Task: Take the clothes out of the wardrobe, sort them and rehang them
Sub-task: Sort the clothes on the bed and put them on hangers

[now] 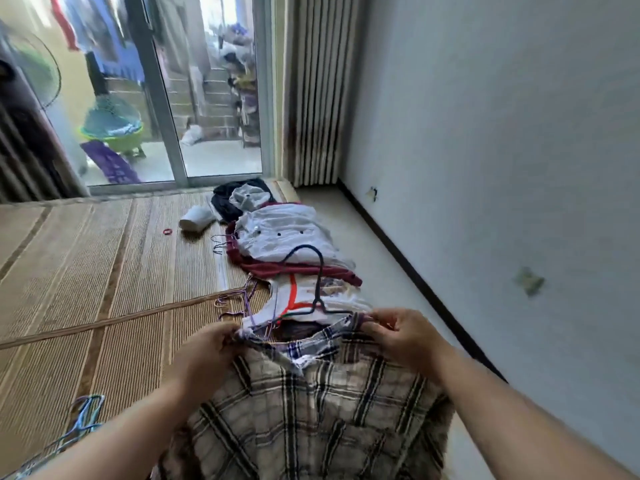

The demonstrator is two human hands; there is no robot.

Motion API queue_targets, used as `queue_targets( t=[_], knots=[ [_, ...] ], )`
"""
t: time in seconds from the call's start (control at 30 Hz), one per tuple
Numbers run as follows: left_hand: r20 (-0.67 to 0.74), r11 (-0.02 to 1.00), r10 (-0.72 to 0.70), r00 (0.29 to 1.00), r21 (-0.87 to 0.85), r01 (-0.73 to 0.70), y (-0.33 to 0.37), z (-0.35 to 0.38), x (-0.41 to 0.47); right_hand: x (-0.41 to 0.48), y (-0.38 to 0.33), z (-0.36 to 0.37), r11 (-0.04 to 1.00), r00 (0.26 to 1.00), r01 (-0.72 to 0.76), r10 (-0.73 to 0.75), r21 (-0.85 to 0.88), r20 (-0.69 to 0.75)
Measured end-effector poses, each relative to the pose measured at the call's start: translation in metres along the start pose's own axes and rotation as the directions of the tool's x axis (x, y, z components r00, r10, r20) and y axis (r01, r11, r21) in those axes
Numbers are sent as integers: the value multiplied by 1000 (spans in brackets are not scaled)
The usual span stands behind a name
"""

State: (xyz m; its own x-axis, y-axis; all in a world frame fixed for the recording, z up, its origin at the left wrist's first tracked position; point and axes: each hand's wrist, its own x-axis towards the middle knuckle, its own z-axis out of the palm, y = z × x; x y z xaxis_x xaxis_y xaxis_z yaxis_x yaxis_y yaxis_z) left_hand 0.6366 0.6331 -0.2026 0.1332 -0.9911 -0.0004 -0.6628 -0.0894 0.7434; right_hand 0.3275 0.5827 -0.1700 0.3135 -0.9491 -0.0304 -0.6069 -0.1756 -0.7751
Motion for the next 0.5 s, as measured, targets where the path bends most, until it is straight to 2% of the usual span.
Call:
queue_targets(
  t=[0.1,0.27,0.33,0.37,0.43,0.5],
  knots=[
    [-43,985,148,988,-85,-151,62,-34,5,-29,-46,-49,995,980,93,-85,31,-181],
    [-140,927,358,923,-63,-369,140,-50,3,-83,-89,-122,960,809,279,-251,-28,-532],
    [-108,908,396,912,-100,-406,165,-45,4,-103,-97,-144,951,775,292,-295,-98,-559],
    [-103,901,415,904,-93,-424,181,-40,4,-116,-98,-158,956,786,273,-284,-104,-550],
    [-120,887,459,880,2,-462,212,-27,4,-137,-95,-185,980,859,167,-199,-110,-472],
    [-115,873,486,866,19,-487,245,-12,1,-151,-83,-211,964,875,47,-165,-260,-455]
  ],
)
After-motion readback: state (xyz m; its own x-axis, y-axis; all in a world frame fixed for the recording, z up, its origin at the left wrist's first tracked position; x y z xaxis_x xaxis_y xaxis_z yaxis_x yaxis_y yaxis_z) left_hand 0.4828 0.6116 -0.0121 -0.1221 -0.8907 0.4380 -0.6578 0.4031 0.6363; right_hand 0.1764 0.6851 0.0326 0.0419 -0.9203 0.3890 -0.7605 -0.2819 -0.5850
